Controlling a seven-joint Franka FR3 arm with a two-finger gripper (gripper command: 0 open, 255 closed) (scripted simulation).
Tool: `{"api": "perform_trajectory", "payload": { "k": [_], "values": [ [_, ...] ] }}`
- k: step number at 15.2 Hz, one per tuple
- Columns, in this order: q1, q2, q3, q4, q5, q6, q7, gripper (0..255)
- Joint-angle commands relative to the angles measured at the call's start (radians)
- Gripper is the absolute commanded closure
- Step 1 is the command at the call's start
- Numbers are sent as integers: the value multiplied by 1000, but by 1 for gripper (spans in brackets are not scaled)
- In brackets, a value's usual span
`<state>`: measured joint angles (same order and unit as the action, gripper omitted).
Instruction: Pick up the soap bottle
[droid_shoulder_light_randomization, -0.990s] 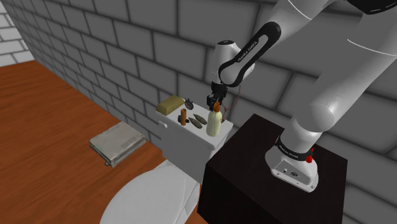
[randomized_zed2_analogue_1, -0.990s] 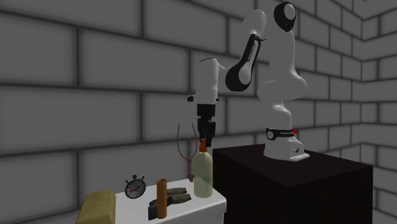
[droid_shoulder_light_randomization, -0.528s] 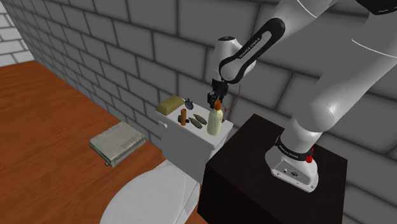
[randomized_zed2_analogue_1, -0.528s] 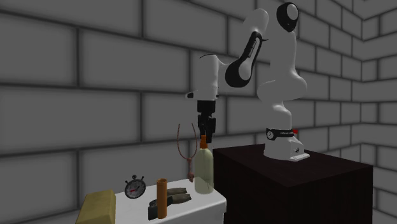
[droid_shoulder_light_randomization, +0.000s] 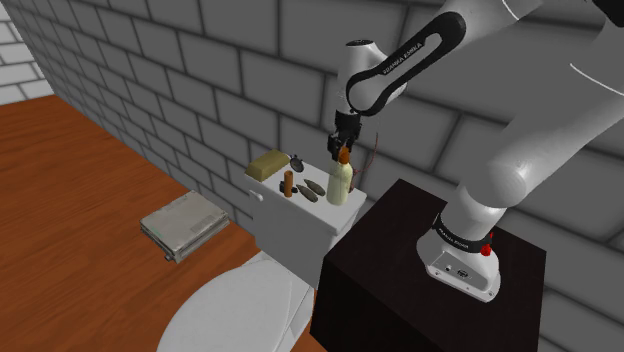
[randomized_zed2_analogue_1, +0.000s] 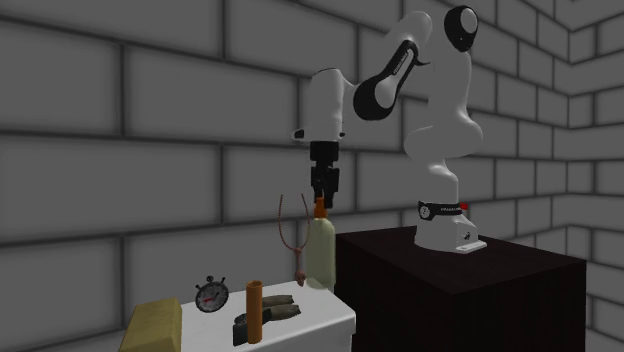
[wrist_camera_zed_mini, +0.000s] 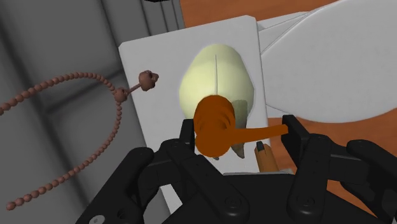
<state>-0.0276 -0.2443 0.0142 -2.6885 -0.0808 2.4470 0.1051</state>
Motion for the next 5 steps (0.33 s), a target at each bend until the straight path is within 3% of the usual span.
{"api": "perform_trajectory", "payload": {
  "k": [1,5],
  "values": [
    [2,-22,0,11,4,-34,-3,255],
    [3,-47,0,22,7,-69,-6,255]
  ]
}}
